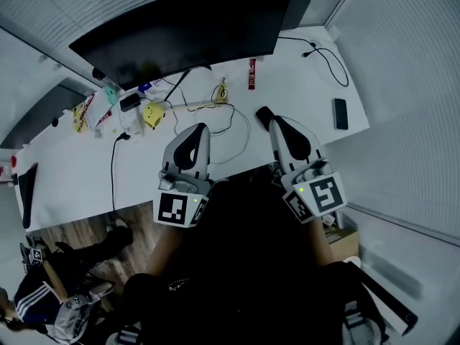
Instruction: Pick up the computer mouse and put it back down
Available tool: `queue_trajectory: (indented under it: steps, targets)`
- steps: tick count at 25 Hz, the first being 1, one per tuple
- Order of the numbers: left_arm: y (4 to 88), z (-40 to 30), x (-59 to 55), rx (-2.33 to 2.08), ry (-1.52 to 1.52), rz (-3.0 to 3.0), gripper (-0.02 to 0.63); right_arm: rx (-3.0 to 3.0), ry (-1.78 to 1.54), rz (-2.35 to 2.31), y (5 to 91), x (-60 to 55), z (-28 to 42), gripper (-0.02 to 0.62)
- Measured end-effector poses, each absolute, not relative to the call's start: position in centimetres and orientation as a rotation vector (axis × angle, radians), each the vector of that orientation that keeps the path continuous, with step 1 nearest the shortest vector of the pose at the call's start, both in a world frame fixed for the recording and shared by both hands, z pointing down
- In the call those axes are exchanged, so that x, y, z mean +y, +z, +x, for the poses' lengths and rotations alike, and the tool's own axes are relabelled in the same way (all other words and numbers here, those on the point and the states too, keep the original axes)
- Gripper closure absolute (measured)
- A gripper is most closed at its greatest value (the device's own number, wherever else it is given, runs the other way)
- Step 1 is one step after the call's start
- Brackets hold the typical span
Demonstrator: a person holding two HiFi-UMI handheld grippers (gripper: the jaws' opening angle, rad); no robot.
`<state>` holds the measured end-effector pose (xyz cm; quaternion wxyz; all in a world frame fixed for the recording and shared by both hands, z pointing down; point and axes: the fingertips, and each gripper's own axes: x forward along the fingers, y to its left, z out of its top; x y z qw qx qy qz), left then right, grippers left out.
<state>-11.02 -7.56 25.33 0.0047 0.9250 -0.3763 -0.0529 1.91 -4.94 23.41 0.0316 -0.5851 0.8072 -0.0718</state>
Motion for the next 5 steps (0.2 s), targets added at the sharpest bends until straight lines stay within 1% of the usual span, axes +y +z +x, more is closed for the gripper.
queue_trajectory:
  steps: [5]
  targets:
    - [25.73, -10.07, -7.53, -1.177, -0.158, 2.894, 0.604, 2.497, -0.227, -1.797, 23.9, -4.87, 2.59, 0.597]
